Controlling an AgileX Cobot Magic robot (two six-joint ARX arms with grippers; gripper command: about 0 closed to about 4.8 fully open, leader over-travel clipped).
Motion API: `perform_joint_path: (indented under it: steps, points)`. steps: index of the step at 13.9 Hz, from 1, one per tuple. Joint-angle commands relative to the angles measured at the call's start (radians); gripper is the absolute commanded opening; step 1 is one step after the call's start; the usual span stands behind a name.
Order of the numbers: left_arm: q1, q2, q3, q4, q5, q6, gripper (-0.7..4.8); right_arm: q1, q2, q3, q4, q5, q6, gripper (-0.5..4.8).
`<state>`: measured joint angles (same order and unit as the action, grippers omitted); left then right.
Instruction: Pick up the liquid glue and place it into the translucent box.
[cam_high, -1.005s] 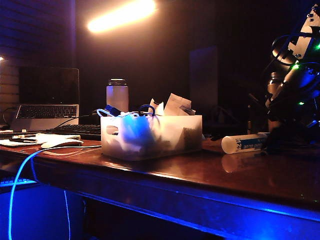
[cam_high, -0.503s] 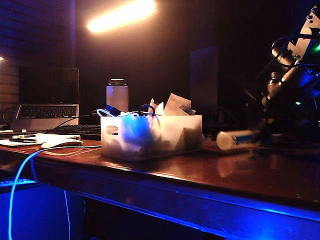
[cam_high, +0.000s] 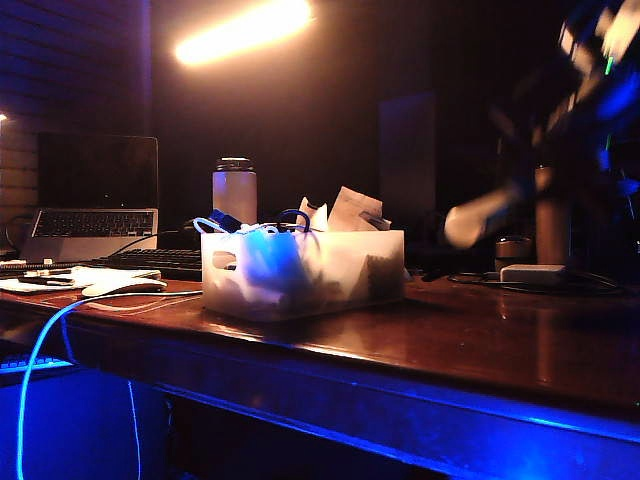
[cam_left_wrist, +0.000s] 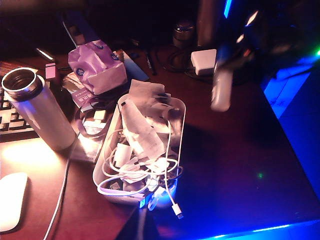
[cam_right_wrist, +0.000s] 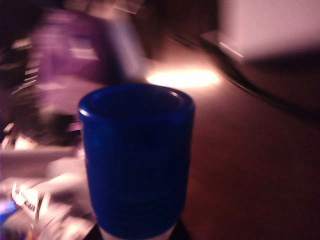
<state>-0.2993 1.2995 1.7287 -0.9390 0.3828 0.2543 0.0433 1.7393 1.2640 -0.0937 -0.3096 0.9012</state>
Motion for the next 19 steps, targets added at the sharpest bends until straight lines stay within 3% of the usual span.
perform_joint_path:
  steps: [1,5,8,13,19]
  points:
    - [0.0,-0.004,0.003,0.045,0.069,0.0,-0.05,0.002,-0.092,0.006,0.06,-0.004,-0.205,0.94]
    - [0.0,-0.004,0.003,0.081,0.157,-0.031,-0.05,0.015,-0.219,0.005,0.068,-0.008,-0.52,0.94]
    - [0.0,-0.006,0.003,0.072,0.158,-0.031,-0.05,0.074,-0.257,0.006,0.069,-0.008,-0.644,0.94]
    - [0.0,-0.016,0.003,0.034,0.161,-0.03,-0.05,0.198,-0.254,0.005,0.128,0.038,-0.66,0.94]
    - [0.0,-0.016,0.003,0.031,0.182,-0.03,-0.05,0.303,-0.178,0.006,0.293,0.084,-0.555,0.94]
